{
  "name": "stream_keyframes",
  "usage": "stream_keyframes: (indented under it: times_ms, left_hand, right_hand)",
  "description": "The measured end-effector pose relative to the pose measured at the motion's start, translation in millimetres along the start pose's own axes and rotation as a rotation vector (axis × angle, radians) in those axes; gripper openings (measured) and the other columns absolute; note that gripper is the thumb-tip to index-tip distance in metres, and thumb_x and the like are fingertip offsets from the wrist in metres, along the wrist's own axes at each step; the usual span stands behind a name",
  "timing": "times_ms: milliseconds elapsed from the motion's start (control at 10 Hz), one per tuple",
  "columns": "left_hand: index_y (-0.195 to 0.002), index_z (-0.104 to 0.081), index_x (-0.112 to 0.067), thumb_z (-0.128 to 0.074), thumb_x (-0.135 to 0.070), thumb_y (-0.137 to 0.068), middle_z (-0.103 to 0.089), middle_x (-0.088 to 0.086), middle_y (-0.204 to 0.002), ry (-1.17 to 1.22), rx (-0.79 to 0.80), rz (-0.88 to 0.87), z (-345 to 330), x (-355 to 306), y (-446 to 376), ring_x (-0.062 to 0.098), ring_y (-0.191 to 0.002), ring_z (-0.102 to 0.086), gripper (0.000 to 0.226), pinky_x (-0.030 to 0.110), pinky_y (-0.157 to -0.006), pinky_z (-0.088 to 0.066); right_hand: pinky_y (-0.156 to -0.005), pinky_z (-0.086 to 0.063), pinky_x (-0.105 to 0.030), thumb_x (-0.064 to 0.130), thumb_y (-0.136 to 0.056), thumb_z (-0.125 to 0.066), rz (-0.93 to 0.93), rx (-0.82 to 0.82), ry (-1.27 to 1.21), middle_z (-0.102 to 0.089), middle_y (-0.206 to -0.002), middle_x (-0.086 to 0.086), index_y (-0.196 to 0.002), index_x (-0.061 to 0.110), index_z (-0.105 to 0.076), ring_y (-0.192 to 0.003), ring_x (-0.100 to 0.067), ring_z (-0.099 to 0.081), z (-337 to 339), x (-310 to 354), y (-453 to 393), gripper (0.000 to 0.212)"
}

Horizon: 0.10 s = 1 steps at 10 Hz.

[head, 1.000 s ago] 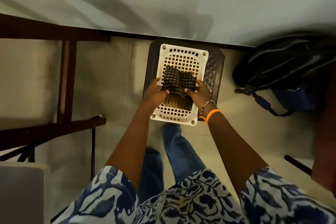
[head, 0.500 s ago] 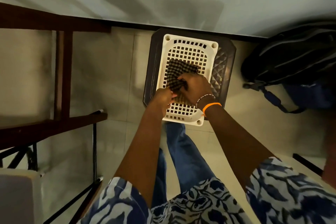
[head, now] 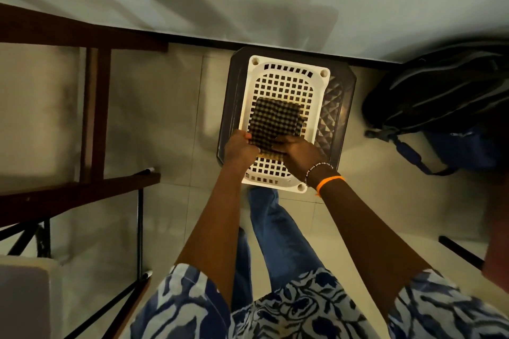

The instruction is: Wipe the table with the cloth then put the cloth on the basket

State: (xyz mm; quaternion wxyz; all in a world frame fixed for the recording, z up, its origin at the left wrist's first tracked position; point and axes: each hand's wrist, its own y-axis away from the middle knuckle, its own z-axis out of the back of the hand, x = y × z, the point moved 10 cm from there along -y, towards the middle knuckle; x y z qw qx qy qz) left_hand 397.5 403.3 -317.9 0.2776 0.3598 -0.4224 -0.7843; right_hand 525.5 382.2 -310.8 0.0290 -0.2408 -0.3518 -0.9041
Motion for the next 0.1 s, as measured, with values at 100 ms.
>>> stream_keyframes:
  times_ms: [100]
  left_hand:
    - [-0.126, -0.05, -0.007, -0.057, -0.002, -0.088, -0.054, 0.012, -0.13, 0.053, 0.0, -0.024, 2.8, 6.4, 8.2, 0.031, -0.117, -0.053, 0.039, 0.039, -0.091, -0.048]
  right_hand:
    - [-0.101, -0.038, -0.03, 0.012, -0.094, -0.047, -0.09, -0.019, -0.091, -0.052, -0.137, -0.008, -0.132, 0.019, -0.053, -0.124, -0.027, -0.048, 1.9, -3.3, -0.1, 0.039]
